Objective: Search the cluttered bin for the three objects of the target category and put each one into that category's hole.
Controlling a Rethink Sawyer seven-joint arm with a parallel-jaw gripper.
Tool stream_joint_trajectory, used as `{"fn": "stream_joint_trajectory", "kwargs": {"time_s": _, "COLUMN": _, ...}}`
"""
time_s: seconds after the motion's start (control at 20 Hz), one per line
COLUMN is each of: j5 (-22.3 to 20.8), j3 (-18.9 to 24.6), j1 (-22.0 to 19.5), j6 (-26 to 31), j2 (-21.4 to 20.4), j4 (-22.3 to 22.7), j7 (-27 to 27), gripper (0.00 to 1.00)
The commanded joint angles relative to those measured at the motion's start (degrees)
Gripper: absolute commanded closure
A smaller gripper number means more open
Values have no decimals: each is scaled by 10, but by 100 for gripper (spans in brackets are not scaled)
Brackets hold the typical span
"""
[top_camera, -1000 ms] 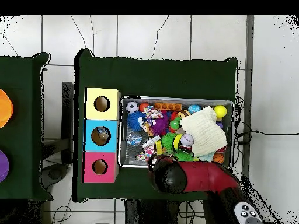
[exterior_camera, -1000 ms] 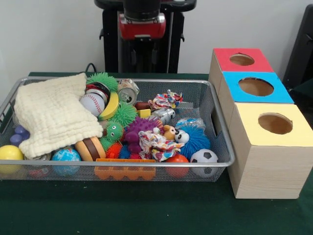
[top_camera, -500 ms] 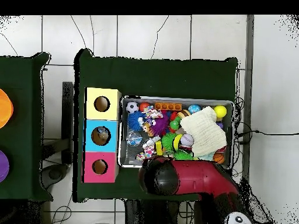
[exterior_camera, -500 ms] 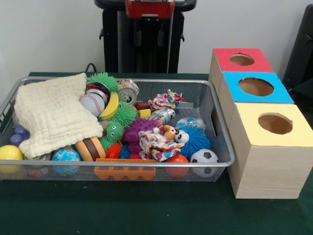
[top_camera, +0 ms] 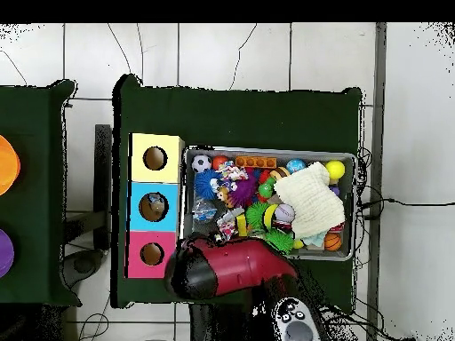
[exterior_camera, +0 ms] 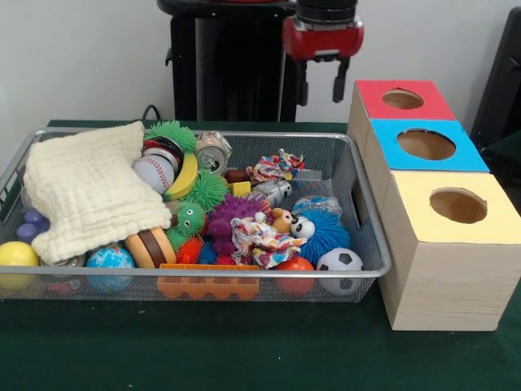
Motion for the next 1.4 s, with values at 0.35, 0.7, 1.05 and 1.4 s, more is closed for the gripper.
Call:
{"fn": "stream_joint_trajectory", "kwargs": {"time_s": 0.35, "j5": 78, "j3": -109, "j1": 101, "j6": -110, "j2": 107, "j4": -32, "j7": 186, "gripper": 0}}
{"fn": "stream_joint_trajectory", "kwargs": {"time_s": 0.7, "j5": 100, "j3": -126, "j1": 116, "j6": -166, "j2": 135, "j4": -19, "j7": 179, "gripper": 0}}
{"fn": "stream_joint_trajectory", "kwargs": {"time_s": 1.05, "j5": 122, "j3": -132, "j1": 125, "j6": -213, "j2": 158, "j4": -9, "j7": 175, "gripper": 0}}
{"fn": "stream_joint_trajectory", "kwargs": {"time_s": 1.4, "j5": 135, "j3": -137, "j1": 132, "j6": -191, "j2": 146, "j4": -3, "j7": 152, "gripper": 0}}
